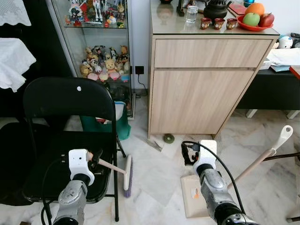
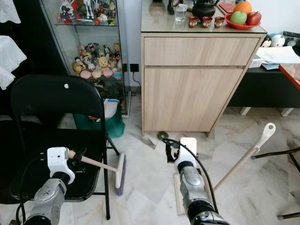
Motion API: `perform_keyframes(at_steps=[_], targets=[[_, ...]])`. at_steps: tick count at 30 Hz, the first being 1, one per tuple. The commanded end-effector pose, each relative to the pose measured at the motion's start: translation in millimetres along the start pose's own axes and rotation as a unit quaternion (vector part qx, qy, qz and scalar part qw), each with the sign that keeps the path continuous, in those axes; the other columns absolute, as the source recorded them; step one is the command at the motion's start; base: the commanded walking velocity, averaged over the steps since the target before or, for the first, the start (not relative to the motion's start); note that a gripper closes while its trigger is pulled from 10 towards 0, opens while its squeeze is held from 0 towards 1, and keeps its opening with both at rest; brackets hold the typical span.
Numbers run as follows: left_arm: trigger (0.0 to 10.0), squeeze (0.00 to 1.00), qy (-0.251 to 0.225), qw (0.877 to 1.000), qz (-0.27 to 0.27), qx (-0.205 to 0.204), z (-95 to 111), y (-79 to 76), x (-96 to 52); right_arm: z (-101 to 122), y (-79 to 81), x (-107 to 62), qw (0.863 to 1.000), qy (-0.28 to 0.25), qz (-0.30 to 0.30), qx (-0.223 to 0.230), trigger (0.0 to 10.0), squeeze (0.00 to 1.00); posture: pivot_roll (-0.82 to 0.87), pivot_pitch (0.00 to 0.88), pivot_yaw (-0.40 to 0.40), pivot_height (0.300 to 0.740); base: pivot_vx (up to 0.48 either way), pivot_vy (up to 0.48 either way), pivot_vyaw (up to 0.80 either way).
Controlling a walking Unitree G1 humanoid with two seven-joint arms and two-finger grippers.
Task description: Sweep floor
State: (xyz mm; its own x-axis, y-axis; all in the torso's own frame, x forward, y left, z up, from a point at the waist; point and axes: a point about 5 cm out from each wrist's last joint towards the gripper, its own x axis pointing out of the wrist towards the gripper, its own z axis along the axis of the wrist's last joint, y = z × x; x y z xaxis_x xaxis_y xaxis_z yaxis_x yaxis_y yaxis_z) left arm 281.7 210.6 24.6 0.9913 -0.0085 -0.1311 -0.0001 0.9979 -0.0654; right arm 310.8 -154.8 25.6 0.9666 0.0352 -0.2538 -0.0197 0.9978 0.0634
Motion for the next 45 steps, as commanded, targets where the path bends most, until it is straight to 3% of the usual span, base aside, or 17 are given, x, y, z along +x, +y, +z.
perform_keyframes(at_steps=[1, 4, 8, 11, 18, 24, 34, 45], targets=[[10.0, 0.0, -0.006, 1.0, -0.006, 0.017, 3, -0.5, 0.8, 12, 5.0, -2.5, 0.998, -0.05, 0.01, -0.024, 10.0, 0.0, -0.06, 0.077, -0.026, 0.74, 0.0, 0.0, 0.0], [10.0, 0.0, -0.011, 1.0, -0.011, 0.019, 3, -3.3, 0.4, 31, 9.3, -9.9, 0.991, -0.123, 0.01, -0.046, 10.0, 0.0, -0.06, 0.081, -0.026, 0.74, 0.0, 0.0, 0.0], [10.0, 0.0, -0.011, 1.0, -0.014, 0.022, 4, -4.2, 0.7, 38, 8.8, -12.3, 0.989, -0.141, 0.006, -0.046, 10.0, 0.0, -0.06, 0.088, -0.023, 0.74, 0.0, 0.0, 0.0], [10.0, 0.0, -0.015, 0.999, -0.018, 0.026, 6, -4.2, 1.8, 63, 5.9, -25.9, 0.977, -0.204, -0.006, -0.067, 10.0, 0.0, -0.06, 0.09, -0.018, 0.74, 0.0, 0.0, 0.0], [10.0, 0.0, -0.029, 0.999, -0.018, 0.033, 11, -4.1, 1.5, 80, 2.3, -43.0, 0.966, -0.243, -0.034, -0.084, 10.0, 0.0, -0.05, 0.077, -0.016, 0.74, 0.0, 0.0, 0.0], [10.0, 0.0, -0.039, 0.998, -0.016, 0.039, 13, -2.3, -2.5, 67, -1.7, -49.2, 0.973, -0.214, -0.063, -0.057, 10.0, 0.0, -0.04, 0.048, 0.001, 0.74, 0.0, 0.0, 0.0], [10.0, 0.0, -0.046, 0.998, -0.01, 0.049, 17, 1.6, -5.3, 66, -6.5, -47.6, 0.977, -0.199, -0.071, -0.04, 10.0, 0.0, -0.04, 0.0, 0.009, 0.74, 0.0, 0.0, 0.0], [10.0, 0.0, -0.042, 0.998, -0.018, 0.048, 16, -2.9, -5.6, 65, -5.4, -49.4, 0.978, -0.194, -0.058, -0.041, 10.0, 0.0, -0.04, 0.0, 0.007, 0.74, 0.0, -0.32, 0.0]])
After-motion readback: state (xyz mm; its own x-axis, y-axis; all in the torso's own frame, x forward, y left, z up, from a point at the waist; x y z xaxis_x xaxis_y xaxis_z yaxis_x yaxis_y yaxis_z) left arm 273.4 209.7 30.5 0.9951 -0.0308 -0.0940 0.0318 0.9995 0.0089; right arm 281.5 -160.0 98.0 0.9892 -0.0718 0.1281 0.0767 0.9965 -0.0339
